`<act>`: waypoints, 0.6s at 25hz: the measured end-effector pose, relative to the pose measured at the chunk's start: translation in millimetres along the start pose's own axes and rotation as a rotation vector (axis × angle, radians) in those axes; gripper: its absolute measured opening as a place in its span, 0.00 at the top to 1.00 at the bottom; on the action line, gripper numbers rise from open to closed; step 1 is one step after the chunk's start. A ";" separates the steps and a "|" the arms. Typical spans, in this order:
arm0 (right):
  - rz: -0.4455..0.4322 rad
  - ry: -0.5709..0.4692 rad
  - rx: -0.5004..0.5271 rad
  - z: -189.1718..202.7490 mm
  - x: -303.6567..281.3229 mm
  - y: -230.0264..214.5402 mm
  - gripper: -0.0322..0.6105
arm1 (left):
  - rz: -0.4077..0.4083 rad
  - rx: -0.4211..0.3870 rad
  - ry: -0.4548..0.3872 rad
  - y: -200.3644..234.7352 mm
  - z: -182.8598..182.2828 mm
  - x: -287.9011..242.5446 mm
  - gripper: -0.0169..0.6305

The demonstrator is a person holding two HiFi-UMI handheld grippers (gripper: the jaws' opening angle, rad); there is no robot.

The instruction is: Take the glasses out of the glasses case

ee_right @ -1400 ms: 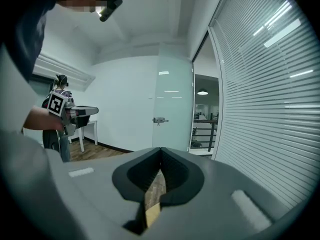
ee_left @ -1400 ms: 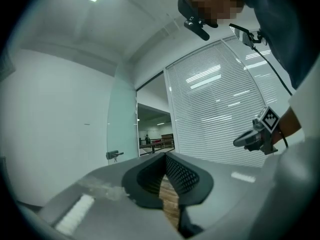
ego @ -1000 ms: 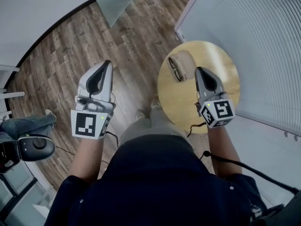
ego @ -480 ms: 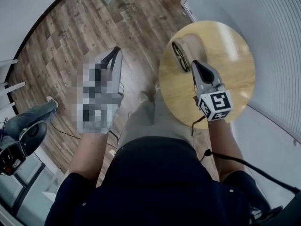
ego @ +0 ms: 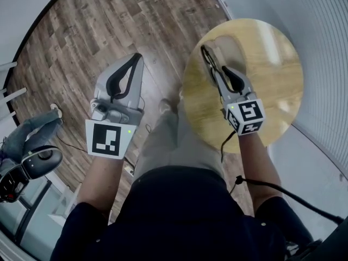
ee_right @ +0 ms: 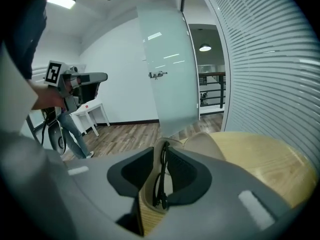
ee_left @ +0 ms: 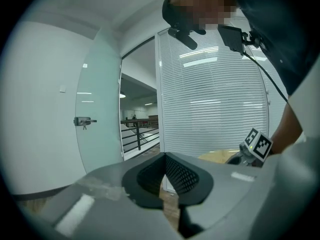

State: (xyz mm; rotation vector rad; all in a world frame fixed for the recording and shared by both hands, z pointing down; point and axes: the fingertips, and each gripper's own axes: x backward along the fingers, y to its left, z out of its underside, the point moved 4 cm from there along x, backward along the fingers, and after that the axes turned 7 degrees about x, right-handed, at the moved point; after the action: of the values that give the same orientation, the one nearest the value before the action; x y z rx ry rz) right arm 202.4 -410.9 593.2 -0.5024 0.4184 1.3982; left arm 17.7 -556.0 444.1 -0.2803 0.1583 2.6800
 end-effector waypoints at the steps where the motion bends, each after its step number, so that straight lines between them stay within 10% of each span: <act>1: -0.008 0.013 -0.003 4.6 -1.8 1.0 0.79 | -0.002 0.011 0.003 -0.6 2.0 0.5 0.97; 15: -0.023 0.148 0.006 39.9 -41.5 -6.0 0.79 | -0.047 0.024 0.043 20.3 25.4 -12.9 0.97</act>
State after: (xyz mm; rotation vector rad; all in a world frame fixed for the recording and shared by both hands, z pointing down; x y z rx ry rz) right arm 202.2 -422.9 649.8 -0.6061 0.5347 1.3414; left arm 15.9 -575.6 473.1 -0.3303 0.1940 2.6252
